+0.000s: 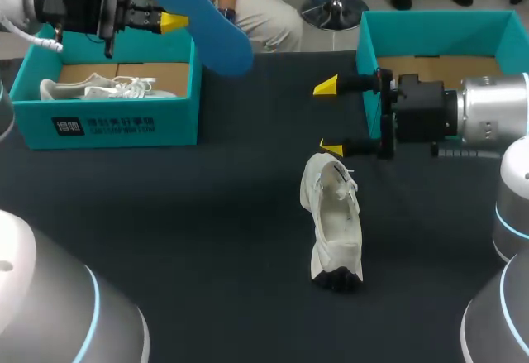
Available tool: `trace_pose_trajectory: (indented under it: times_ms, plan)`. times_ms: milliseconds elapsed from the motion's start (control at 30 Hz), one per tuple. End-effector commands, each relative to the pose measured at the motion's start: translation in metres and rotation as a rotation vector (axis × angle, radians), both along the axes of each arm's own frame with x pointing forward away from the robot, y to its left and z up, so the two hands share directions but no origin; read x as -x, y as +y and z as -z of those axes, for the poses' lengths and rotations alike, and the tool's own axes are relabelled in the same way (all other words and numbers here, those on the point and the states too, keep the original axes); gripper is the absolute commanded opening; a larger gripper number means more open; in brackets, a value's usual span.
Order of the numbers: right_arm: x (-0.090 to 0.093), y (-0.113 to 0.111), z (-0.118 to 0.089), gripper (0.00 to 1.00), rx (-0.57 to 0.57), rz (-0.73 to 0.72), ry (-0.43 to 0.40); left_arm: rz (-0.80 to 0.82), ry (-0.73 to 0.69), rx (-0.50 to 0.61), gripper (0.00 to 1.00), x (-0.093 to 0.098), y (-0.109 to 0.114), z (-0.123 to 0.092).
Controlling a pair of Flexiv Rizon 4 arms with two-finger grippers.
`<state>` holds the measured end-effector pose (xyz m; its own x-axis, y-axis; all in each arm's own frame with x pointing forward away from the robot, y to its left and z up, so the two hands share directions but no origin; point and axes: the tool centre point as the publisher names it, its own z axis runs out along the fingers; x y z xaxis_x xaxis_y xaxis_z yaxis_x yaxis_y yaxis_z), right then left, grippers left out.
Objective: Take the shoe out of the shoebox, open the shoe tongue, remove and reinsert the insole, then place the shoe into the shoebox
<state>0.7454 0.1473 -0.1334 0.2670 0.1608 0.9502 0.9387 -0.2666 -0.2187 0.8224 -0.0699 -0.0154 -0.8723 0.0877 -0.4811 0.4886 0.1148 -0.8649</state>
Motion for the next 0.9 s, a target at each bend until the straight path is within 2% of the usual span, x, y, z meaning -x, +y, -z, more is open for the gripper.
trace_pose_trajectory:
  times_ms: [33, 600, 767, 900]
  plan:
    - [0.000, 0.001, 0.000, 1.00, 0.002, 0.003, 0.001, -0.004, -0.002, 0.003, 0.00, 0.001, -0.001, 0.001]
    - [0.000, 0.001, 0.000, 1.00, 0.002, 0.003, 0.001, -0.004, -0.002, 0.003, 0.00, 0.001, -0.001, 0.001]
    - [0.000, 0.001, 0.000, 1.00, 0.002, 0.003, 0.001, 0.041, -0.310, -0.028, 0.00, 0.015, -0.006, -0.009]
    - [0.000, 0.001, 0.000, 1.00, 0.002, 0.003, 0.001, 0.054, -0.429, -0.033, 0.00, 0.023, -0.005, -0.012]
